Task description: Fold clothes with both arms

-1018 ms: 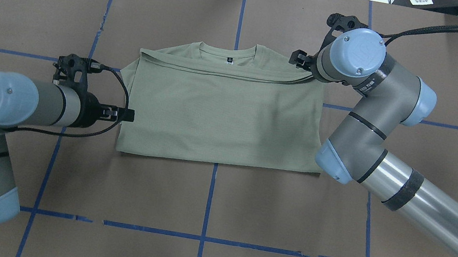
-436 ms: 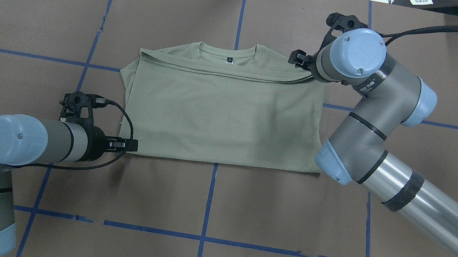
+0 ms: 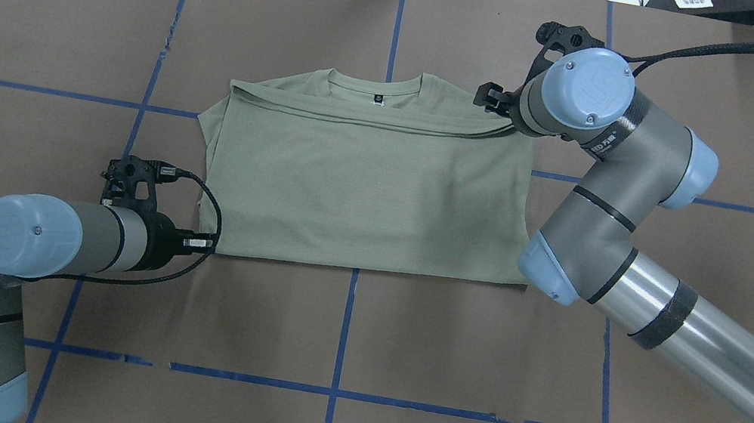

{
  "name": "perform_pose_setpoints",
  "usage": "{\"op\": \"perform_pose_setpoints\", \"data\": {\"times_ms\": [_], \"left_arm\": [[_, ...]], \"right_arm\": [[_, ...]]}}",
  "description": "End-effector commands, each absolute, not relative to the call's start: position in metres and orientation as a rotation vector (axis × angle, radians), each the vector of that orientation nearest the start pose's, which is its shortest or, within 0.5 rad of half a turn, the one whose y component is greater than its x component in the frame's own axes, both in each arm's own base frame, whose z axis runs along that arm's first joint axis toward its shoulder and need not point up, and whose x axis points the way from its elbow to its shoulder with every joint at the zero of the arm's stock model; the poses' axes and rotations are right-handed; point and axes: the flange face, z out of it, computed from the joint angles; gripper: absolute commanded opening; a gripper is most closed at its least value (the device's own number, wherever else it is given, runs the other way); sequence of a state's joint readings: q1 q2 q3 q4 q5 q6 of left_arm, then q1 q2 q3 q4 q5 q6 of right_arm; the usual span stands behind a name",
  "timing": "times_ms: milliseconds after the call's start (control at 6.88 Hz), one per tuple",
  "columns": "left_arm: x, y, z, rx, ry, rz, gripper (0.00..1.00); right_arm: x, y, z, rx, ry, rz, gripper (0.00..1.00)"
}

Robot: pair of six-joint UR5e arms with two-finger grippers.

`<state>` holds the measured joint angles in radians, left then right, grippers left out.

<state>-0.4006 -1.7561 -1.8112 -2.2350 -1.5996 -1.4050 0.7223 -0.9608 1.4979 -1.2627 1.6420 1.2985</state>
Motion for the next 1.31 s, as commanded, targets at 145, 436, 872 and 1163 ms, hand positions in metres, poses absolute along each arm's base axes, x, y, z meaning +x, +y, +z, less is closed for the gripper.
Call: {"op": "perform_pose_setpoints", "data": {"times_ms": [145, 436, 872, 1163], "left_arm": [[0.460, -0.354, 0.380, 0.301, 1.038, -0.200, 0.00], [0.416, -0.400, 0.398, 0.420, 0.960, -0.160, 0.00], [0.343, -0.541, 0.435, 0.599, 0.747, -0.140, 0.00], [0.369, -0.676, 0.430, 0.606, 0.627, -0.154, 0.00]], "right_arm": [[-0.460, -0.568, 0.301, 0.346, -0.785, 0.396, 1.00], [-0.461, -0.566, 0.298, 0.349, -0.790, 0.398, 1.00], [-0.469, -0.559, 0.296, 0.350, -0.793, 0.390, 1.00], [-0.475, -0.546, 0.281, 0.351, -0.827, 0.385, 1.00]]}}
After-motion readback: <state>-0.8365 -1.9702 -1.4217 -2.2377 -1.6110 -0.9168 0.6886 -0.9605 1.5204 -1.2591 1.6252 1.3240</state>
